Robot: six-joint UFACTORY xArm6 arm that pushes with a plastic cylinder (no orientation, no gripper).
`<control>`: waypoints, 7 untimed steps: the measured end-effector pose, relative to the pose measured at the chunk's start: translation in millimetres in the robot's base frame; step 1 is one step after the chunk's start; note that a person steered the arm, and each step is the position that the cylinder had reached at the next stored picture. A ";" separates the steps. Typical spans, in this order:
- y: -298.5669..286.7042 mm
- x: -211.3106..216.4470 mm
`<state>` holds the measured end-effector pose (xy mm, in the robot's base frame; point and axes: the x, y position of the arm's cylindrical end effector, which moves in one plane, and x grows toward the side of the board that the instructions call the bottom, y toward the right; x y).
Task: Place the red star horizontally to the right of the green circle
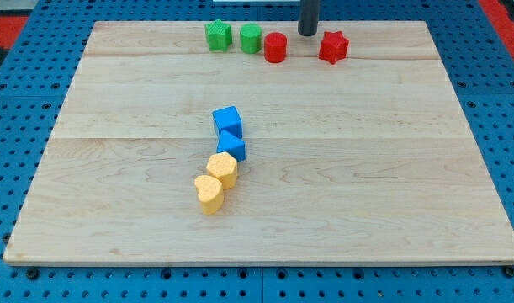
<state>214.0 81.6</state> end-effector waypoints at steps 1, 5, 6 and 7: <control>-4.7 -4.3; -9.5 -2.4; 20.4 4.7; 19.2 6.1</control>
<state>220.1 100.8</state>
